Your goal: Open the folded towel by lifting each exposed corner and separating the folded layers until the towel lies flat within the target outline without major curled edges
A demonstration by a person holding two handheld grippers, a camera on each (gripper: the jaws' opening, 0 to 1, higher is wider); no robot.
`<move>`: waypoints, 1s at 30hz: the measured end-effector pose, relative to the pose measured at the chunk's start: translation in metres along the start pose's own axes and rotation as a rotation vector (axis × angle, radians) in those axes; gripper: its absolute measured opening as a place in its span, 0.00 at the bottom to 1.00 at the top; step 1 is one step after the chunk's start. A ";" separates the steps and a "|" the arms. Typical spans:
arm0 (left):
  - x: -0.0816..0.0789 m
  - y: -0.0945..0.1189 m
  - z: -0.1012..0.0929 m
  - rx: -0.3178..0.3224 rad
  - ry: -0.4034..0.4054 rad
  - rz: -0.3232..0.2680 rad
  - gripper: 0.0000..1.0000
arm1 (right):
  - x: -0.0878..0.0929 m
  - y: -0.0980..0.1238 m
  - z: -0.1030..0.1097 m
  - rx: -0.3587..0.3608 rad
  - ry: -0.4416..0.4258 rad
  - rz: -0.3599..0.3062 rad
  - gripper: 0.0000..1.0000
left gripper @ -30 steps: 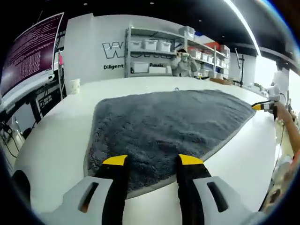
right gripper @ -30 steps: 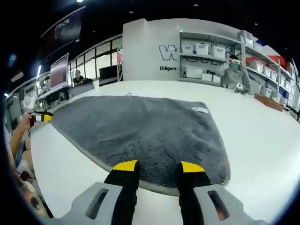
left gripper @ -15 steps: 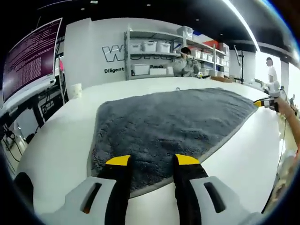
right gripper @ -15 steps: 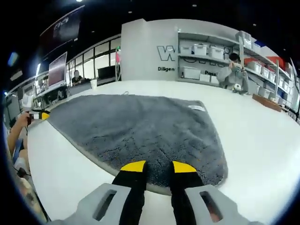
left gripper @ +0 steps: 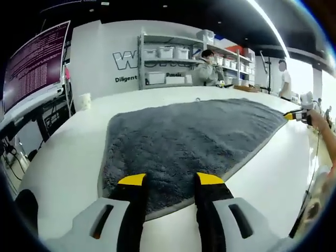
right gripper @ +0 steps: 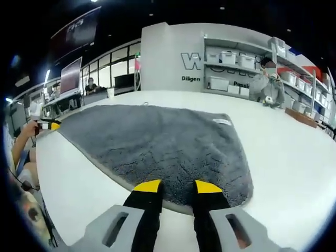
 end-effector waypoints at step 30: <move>0.018 0.032 -0.013 0.024 -0.004 0.026 0.34 | 0.022 0.035 0.017 -0.014 -0.009 0.025 0.20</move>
Point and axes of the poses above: the point that each gripper's makers call its tool centre point, and the gripper's own axes: y roughly backward along the fingers, z roughly to its left, x roughly out of its underside, the point moved 2 cm from there along y, roughly backward along the fingers, and after that the axes turned 6 degrees about z, right-handed, at the moved point
